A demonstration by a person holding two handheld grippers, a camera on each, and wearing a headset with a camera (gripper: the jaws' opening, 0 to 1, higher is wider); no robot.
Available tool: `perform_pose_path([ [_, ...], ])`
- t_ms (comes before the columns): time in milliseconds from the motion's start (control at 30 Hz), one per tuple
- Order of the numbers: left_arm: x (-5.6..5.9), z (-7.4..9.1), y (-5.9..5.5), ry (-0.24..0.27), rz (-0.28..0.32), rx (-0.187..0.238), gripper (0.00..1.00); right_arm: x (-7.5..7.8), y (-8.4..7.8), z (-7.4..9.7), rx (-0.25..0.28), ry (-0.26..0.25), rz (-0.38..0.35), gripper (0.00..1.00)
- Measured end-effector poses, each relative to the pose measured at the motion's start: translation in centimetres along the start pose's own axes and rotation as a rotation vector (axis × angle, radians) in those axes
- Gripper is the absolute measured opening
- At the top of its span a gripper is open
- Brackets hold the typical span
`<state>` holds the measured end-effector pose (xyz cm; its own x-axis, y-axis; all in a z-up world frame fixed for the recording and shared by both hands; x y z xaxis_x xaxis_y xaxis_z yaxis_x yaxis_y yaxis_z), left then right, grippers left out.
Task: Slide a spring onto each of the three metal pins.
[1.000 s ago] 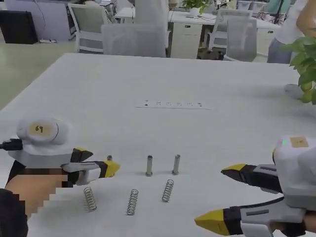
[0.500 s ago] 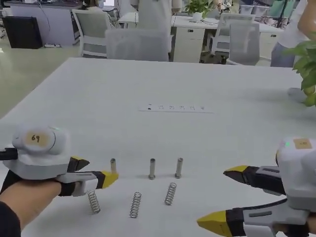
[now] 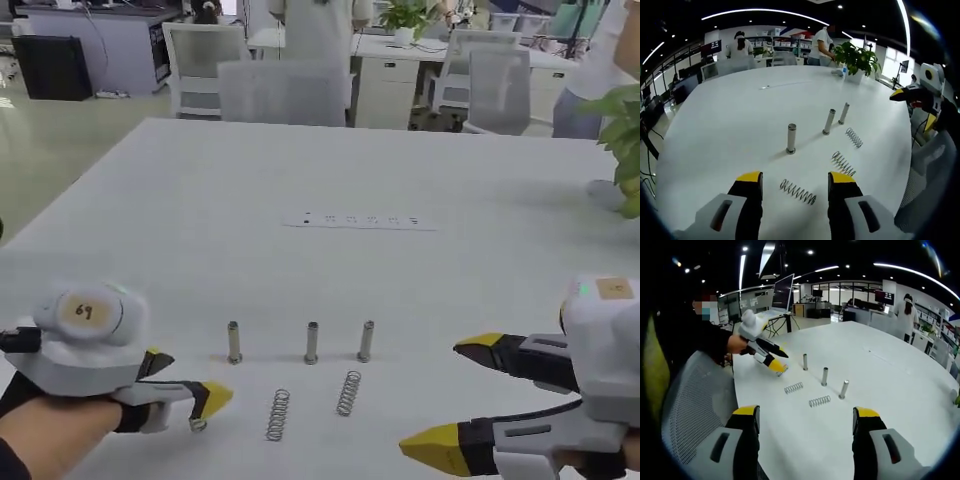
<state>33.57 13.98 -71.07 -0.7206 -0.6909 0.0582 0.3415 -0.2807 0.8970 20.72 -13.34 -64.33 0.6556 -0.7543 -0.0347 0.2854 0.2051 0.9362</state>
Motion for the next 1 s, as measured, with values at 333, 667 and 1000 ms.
perform_pose_path([
  [333, 0.0, 0.0, -1.5, 0.014, -0.019, -0.069, 0.45, -0.1, 0.0, -0.1, 0.003, 0.003, 0.002, 0.75],
  [667, 0.4, -0.6, -1.8, 0.000, -0.042, -0.099, 0.41, 0.0, 0.0, -0.1, 0.003, 0.005, 0.002, 0.75],
  [1000, 0.2, -0.5, -2.1, 0.000, -0.055, -0.118, 0.33, 0.0, 0.0, -0.1, 0.002, 0.006, 0.002, 0.75],
])
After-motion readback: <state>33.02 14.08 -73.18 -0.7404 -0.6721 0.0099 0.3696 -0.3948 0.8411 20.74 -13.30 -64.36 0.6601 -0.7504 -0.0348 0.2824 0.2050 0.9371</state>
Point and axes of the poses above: the centre of the closed fingertips' face, and the gripper's own axes: z roughly backward along the fingers, x roughly to its right, y roughly out of its top, the point moved 8 cm from there along z, roughly backward along the fingers, and after that the axes turned 12 degrees about x, right-handed, at the moved point
